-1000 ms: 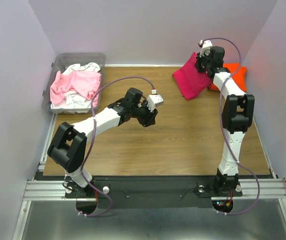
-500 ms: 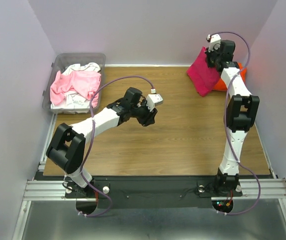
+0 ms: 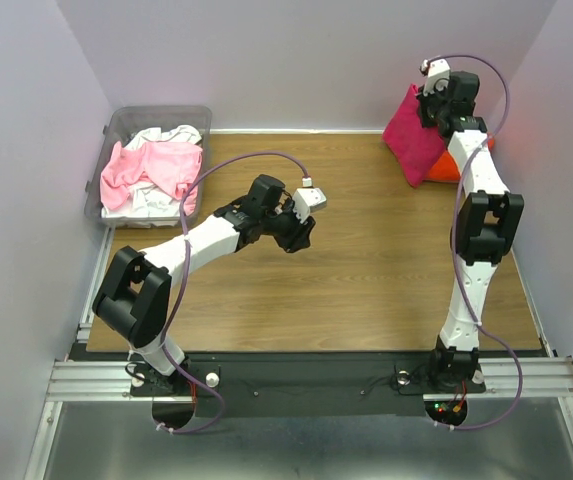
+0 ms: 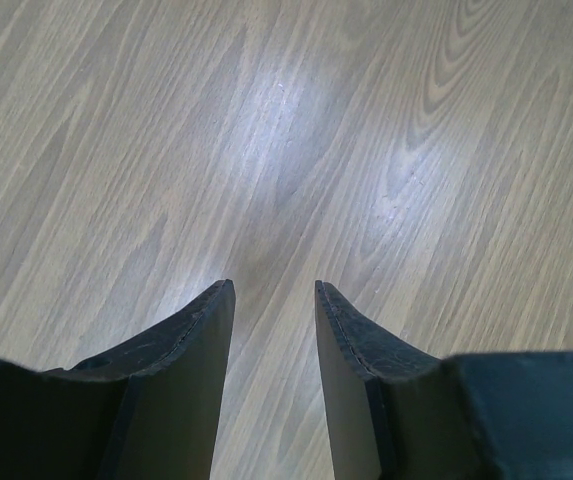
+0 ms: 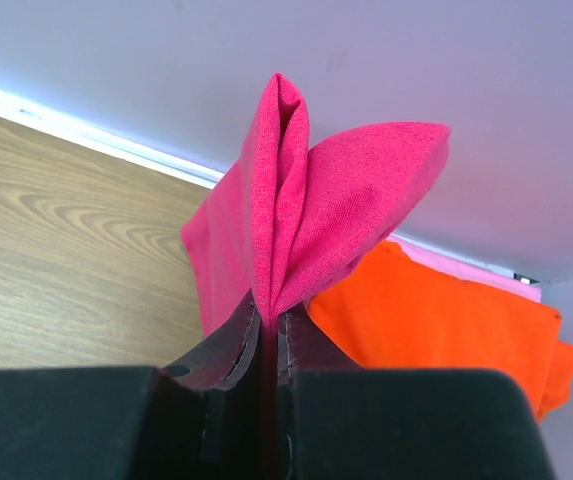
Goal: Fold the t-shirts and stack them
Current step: Neatly place the folded tshirt to the corner
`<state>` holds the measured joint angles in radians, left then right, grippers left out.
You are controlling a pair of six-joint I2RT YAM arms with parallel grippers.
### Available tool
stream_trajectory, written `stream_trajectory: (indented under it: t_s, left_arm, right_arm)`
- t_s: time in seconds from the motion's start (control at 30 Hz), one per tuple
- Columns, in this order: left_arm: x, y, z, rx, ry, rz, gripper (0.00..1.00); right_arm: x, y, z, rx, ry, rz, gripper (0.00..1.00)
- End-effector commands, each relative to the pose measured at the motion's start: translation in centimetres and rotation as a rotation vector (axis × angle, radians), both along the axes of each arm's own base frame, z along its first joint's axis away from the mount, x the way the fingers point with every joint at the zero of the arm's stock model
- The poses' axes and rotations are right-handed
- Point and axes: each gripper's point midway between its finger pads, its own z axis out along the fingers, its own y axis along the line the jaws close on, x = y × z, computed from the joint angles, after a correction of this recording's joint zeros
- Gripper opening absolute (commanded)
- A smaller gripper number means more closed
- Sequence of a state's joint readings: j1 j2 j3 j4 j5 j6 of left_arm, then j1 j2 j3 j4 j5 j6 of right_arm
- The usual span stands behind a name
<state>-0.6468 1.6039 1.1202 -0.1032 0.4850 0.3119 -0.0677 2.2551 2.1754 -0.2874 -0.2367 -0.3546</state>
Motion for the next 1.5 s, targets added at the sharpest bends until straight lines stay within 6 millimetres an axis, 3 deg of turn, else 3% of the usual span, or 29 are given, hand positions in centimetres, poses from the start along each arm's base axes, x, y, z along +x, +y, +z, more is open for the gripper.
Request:
stream_trajectory:
  t_s: [0.0, 0.27, 0.43, 0.47, 0.73, 1.1, 1.47]
  left_arm:
    - [-0.3, -0.1, 2.4, -0.04, -0.05, -0.014, 0.5]
    - [-0.4, 0.1, 2.3, -0.023, -0.058, -0.029, 0.52]
    - [-0.5, 0.1, 2.2, -0.021, -0.052, -0.034, 0.53]
    - [-0.6, 0.1, 2.1, -0.021, -0.049, -0.04, 0.63]
    - [-0.8, 0.3, 2.1, -0.011, -0.043, -0.045, 0.64]
    - [-1.0, -0.1, 2.2, -0.008, -0.022, -0.069, 0.65]
    - [-0.9, -0.2, 2.4, -0.002, -0.007, -0.071, 0.65]
  right_arm:
    - [-1.0, -1.0, 10.6, -0.014, -0.209, -0.006, 0.01]
    - [-1.8, -2.2, 13.4, -0.003, -0.255, -0.021, 0.01]
    - [-2.0, -3.2, 13.8, 0.001, -0.259, -0.034, 0.01]
    - [-1.9, -3.4, 13.5, 0.0, -0.253, -0.037, 0.01]
    - [-0.9, -6.7, 10.2, -0.022, -0.205, -0.084, 0.0]
    - [-0.1, -11.2, 7.2, -0.068, -0.17, -0.129, 0.01]
    - [1.5, -14.3, 3.5, -0.103, -0.142, -0.133, 0.01]
